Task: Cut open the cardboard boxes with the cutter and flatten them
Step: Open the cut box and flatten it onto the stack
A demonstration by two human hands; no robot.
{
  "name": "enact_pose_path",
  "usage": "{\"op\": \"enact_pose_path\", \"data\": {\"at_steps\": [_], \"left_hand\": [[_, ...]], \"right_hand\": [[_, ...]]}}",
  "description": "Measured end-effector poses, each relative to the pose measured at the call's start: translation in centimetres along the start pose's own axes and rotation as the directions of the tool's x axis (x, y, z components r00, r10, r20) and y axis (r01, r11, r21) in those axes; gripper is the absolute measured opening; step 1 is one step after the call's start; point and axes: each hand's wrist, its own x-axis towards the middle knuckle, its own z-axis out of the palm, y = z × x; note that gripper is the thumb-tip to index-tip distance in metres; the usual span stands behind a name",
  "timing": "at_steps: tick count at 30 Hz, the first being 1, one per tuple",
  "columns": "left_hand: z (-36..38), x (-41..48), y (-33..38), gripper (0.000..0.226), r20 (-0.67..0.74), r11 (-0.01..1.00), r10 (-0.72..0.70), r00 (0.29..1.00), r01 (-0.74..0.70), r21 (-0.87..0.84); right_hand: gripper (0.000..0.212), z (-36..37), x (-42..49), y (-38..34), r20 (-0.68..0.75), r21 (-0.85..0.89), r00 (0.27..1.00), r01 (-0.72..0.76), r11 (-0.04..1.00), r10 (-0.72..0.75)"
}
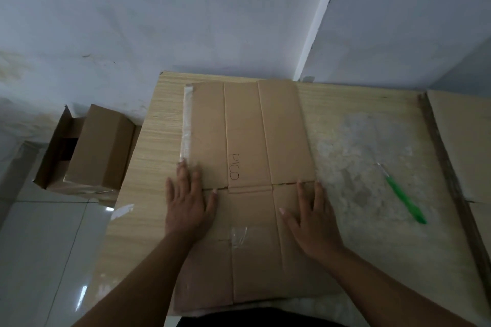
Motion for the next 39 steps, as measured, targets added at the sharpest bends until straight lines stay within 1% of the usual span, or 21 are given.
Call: {"op": "enact_pose_path", "data": {"at_steps": [2,3,5,6,8,10,11,12,14,15,16,18,19,20,23,25,28,31,33,36,39], "left_hand": [[-0.1,-0.9,-0.2,0.084,-0.040,0.990,-0.124,0.991,0.121,-0.073],[-0.2,-1.3,-0.3,0.084,-0.046,0.984,-0.151,0.987,0.146,-0.097],[-0.2,-2.0,-0.5,0.083,-0.054,0.981,-0.148,0.988,0.139,-0.137],[-0.3,-2.3,-0.6,0.083,-0.059,0.977,-0.138,0.989,0.126,-0.170],[-0.9,-2.6,-0.7,0.083,-0.079,0.952,-0.138,0.987,0.110,-0.284],[-2.0,-2.8,-0.8,0.083,-0.057,0.879,-0.198,0.979,0.152,-0.453],[-2.5,-2.9,-0.9,0.085,-0.031,0.835,-0.230,0.973,0.181,-0.519],[-3.0,-2.8,-1.0,0.085,-0.010,0.800,-0.256,0.967,0.206,-0.563],[-3.8,-2.5,-1.2,0.082,0.005,0.735,-0.308,0.951,0.241,-0.634],[-4.1,-2.3,-1.2,0.079,0.007,0.692,-0.354,0.935,0.266,-0.671],[-4.2,-2.0,-1.3,0.075,0.013,0.650,-0.411,0.911,0.304,-0.697],[-4.5,-1.5,-1.5,0.063,0.047,0.593,-0.517,0.855,0.397,-0.700],[-4.6,-1.2,-1.6,0.057,0.064,0.586,-0.540,0.839,0.430,-0.687],[-4.6,-1.1,-1.8,0.053,0.070,0.606,-0.533,0.843,0.439,-0.664],[-4.4,-0.7,-2.1,0.043,0.058,0.734,-0.433,0.899,0.389,-0.557],[-4.1,-0.7,-2.1,0.039,0.038,0.768,-0.393,0.919,0.351,-0.536],[-4.2,-1.1,-1.3,0.039,0.033,0.756,-0.380,0.925,0.331,-0.564],[-4.2,-1.7,0.0,0.041,0.024,0.745,-0.344,0.939,0.289,-0.601],[-4.4,-1.8,1.5,0.040,-0.003,0.741,-0.337,0.941,0.264,-0.617],[-4.7,-1.9,5.4,0.036,-0.043,0.734,-0.323,0.945,0.222,-0.642],[-4.4,-2.1,11.5,0.034,-0.092,0.740,-0.283,0.955,0.156,-0.654]], "right_hand": [[0.105,-0.5,-0.9,0.2,-0.030,0.011,0.999,-0.041,0.999,0.041],[0.108,-0.9,-1.0,0.0,-0.045,0.042,0.997,-0.061,0.997,0.063],[0.109,-1.8,-0.7,-0.7,-0.075,0.158,0.989,-0.112,0.981,0.126],[0.111,-2.2,-0.4,-1.0,-0.085,0.252,0.978,-0.162,0.954,0.188],[0.111,-3.1,0.8,-1.3,-0.051,0.476,0.932,-0.292,0.830,0.358],[0.100,-3.7,1.8,-1.2,-0.006,0.624,0.884,-0.361,0.693,0.467],[0.091,-3.7,1.8,-1.2,-0.004,0.656,0.881,-0.354,0.666,0.473],[0.081,-3.6,1.6,-1.3,-0.014,0.666,0.893,-0.327,0.670,0.451],[0.069,-3.2,0.6,-2.1,-0.044,0.628,0.928,-0.263,0.733,0.370],[0.066,-2.8,0.1,-2.5,-0.057,0.602,0.936,-0.246,0.760,0.348],[0.066,-2.4,-0.3,-2.8,-0.057,0.600,0.936,-0.246,0.761,0.348],[0.066,-2.0,-1.1,-3.1,-0.054,0.627,0.923,-0.266,0.732,0.382],[0.066,-1.9,-1.4,-3.1,-0.065,0.628,0.919,-0.265,0.732,0.389],[0.066,-1.8,-1.7,-3.1,-0.079,0.623,0.918,-0.259,0.738,0.389],[0.062,-1.7,-2.5,-3.3,-0.146,0.596,0.912,-0.228,0.770,0.383],[0.058,-1.6,-2.6,-3.3,-0.192,0.608,0.899,-0.206,0.767,0.394],[0.049,-1.6,-2.5,-2.7,-0.220,0.643,0.882,-0.190,0.742,0.416],[0.049,-2.7,-2.8,-1.7,-0.239,0.666,0.865,-0.185,0.722,0.442],[0.048,-3.8,-3.2,-0.5,-0.270,0.685,0.855,-0.152,0.712,0.443],[0.041,-5.9,-3.7,2.8,-0.341,0.700,0.838,-0.077,0.710,0.426],[0.034,-8.5,-3.8,8.2,-0.391,0.722,0.824,-0.002,0.692,0.411]]}}
